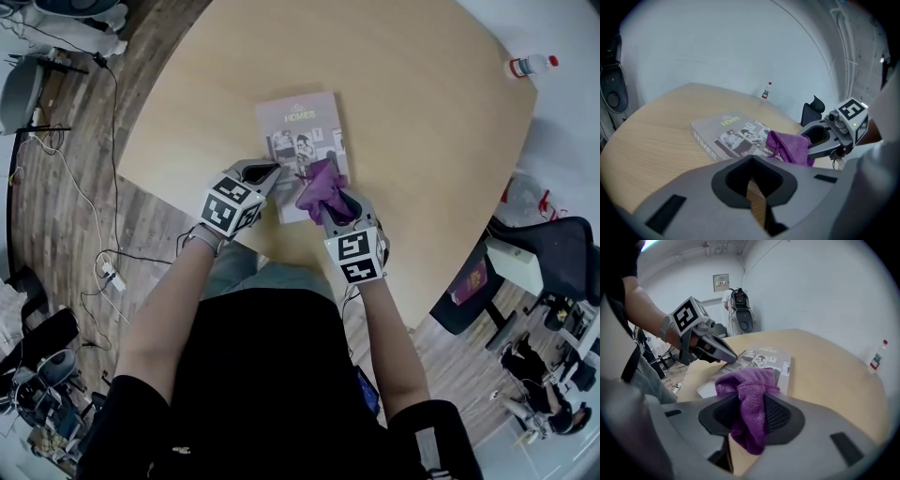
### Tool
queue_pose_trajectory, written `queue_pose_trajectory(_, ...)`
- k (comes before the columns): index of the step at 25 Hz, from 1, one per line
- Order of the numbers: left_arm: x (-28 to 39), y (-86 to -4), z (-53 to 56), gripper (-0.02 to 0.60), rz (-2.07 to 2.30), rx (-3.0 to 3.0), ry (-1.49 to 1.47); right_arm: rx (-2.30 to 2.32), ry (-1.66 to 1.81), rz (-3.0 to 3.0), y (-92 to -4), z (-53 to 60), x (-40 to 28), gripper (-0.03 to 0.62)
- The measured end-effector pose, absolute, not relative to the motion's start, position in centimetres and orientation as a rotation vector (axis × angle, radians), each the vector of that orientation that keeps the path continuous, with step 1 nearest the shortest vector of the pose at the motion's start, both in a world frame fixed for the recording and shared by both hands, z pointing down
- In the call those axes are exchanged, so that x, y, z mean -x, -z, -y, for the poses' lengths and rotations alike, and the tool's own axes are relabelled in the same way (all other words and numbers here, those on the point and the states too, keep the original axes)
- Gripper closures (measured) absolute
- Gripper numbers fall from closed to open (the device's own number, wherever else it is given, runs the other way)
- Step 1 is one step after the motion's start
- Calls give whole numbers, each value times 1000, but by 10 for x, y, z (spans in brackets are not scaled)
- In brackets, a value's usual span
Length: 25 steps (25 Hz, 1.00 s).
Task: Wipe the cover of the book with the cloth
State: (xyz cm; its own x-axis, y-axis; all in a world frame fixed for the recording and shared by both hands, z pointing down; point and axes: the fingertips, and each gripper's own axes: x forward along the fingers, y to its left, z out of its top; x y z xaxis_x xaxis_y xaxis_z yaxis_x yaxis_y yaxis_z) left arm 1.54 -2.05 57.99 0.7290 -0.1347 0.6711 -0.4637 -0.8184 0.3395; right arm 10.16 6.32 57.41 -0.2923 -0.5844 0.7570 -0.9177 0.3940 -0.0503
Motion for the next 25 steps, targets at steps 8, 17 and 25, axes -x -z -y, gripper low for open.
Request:
queue_pose_trajectory(8,-17,-580,20,565,459,-2444,-850,-1240,-706,2022,-574,-63,-84,441)
queue_pose_trajectory(17,-18,-582,19,565,442,-2463,-877,-1074,-686,2106,-576,-69,-25,441)
queue_pose_trajectory(25,-18,-581,20,565,446,-2459,-873,-983,-709,2154,-574,-82,-3,442)
